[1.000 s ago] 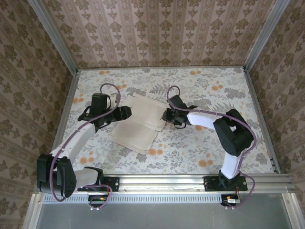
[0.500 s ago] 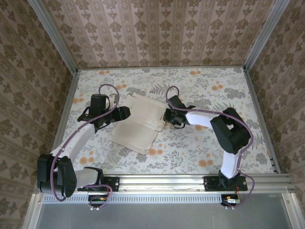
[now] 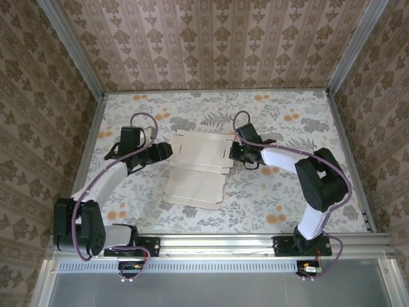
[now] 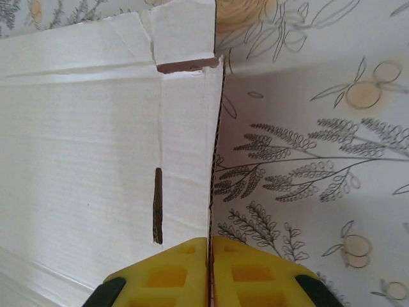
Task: Fold the paper box
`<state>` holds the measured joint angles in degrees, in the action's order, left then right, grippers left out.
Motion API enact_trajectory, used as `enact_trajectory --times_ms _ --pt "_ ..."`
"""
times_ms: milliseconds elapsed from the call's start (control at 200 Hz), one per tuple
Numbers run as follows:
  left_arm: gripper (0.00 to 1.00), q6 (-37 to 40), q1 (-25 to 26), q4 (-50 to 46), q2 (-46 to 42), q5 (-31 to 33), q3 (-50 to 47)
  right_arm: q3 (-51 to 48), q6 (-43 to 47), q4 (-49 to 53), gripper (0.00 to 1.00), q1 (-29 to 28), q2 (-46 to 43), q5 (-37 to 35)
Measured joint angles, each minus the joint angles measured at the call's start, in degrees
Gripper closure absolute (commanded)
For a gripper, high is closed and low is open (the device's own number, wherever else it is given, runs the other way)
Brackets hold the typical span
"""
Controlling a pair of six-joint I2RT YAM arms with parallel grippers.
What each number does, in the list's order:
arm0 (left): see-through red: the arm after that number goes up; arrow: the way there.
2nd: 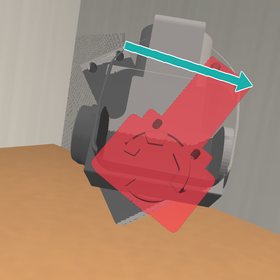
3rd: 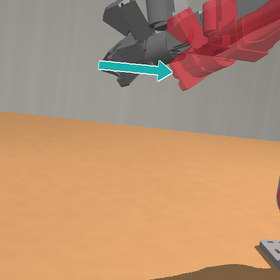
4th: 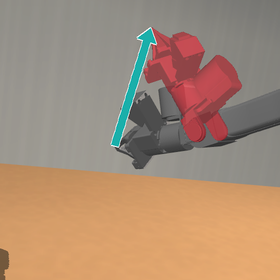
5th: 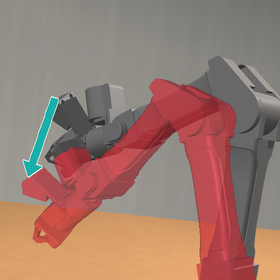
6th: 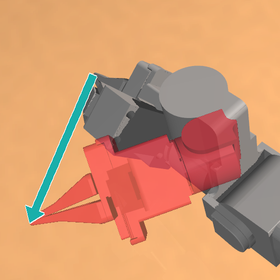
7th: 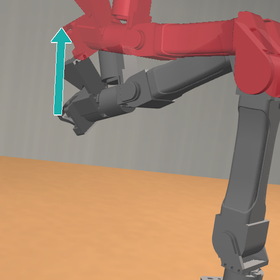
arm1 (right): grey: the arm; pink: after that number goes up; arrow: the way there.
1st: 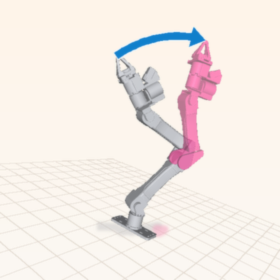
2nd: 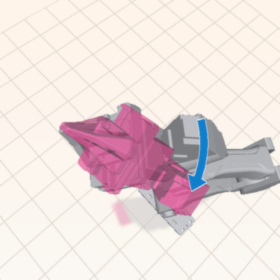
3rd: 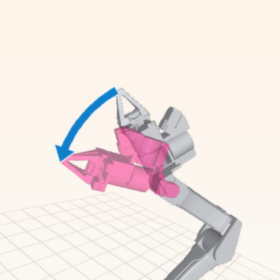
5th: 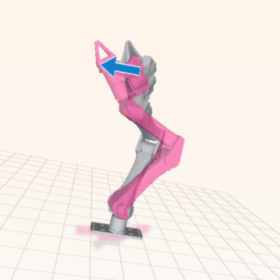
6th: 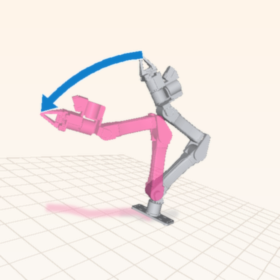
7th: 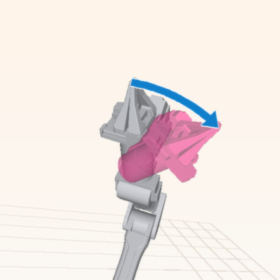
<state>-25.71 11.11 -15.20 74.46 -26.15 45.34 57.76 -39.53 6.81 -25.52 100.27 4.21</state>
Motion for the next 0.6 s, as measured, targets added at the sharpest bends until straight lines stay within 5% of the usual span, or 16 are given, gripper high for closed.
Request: enact_trajectory --times_ms 135,380,600 --pt "0.42 -0.02 0.11 -0.79 2.71 -0.07 0.00 -2.10 4.31 1.03 0.88 3.43 -1.31 2.78" --pt "0.40 -0.20 5.42 -1.27 6.05 1.29 0.00 -3.56 9.70 4.37 0.62 6.43 -4.42 4.68" --pt "0.38 -0.44 8.63 -2.54 8.94 3.04 0.83 -4.87 11.08 6.95 0.61 5.14 -13.84 4.48"
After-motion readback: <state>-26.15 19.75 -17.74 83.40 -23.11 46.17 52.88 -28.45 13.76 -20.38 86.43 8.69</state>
